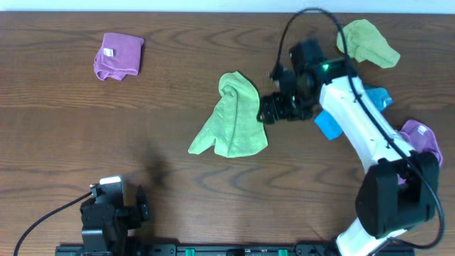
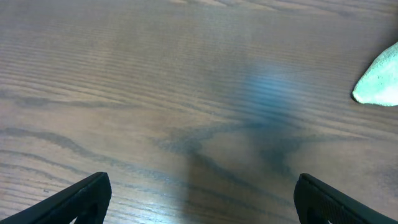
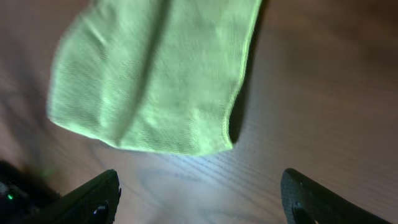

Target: Fold the cloth

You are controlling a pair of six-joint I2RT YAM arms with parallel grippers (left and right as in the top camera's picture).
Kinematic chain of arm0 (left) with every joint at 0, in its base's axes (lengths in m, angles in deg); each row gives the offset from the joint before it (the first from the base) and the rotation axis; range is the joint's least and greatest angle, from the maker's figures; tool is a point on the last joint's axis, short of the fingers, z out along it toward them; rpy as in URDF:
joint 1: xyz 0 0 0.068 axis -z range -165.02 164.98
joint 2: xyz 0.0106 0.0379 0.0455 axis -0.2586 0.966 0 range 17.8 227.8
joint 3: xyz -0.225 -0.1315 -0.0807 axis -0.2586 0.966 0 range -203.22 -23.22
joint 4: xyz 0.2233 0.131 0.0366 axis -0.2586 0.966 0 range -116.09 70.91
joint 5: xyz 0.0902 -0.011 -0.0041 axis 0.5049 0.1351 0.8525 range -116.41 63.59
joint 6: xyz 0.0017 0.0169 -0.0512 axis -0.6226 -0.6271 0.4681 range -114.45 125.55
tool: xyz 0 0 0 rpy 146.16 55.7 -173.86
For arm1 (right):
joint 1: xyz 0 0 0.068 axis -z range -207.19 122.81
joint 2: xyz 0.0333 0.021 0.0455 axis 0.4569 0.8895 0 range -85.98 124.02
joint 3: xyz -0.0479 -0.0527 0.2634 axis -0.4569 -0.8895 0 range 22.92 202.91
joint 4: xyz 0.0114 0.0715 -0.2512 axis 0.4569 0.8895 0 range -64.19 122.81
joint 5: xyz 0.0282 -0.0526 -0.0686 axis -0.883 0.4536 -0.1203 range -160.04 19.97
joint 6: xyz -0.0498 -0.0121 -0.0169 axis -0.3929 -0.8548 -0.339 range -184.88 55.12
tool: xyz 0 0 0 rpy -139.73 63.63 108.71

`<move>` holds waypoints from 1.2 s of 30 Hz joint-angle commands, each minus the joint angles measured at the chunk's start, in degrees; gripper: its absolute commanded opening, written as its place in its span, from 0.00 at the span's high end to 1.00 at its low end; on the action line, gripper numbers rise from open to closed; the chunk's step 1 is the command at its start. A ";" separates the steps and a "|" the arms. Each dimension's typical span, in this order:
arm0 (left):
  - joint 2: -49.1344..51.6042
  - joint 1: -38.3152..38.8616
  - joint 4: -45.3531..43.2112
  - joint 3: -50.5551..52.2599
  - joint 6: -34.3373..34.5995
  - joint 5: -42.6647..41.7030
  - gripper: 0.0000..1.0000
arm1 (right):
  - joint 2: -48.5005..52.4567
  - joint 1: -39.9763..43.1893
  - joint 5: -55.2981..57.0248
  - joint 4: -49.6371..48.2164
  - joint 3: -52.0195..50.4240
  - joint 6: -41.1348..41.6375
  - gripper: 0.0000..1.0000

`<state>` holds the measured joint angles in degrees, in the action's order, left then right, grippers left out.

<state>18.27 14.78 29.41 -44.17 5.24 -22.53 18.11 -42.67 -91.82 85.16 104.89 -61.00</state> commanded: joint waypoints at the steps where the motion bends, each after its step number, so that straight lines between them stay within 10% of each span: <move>1: -0.26 0.24 0.42 0.22 -1.01 1.03 0.05 | -0.20 0.59 -3.58 -2.62 -4.55 -2.89 0.17; 33: -0.26 0.24 -1.44 0.22 -0.96 -4.98 0.05 | 4.63 0.02 -10.49 -31.36 -23.54 8.57 0.40; 36: -0.26 0.24 -1.44 0.22 -0.96 -4.98 0.05 | 5.14 -1.11 -11.15 -31.67 -23.54 8.57 0.68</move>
<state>18.27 14.78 27.86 -44.17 5.21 -27.10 21.52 -42.63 -102.02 53.58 81.74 -53.14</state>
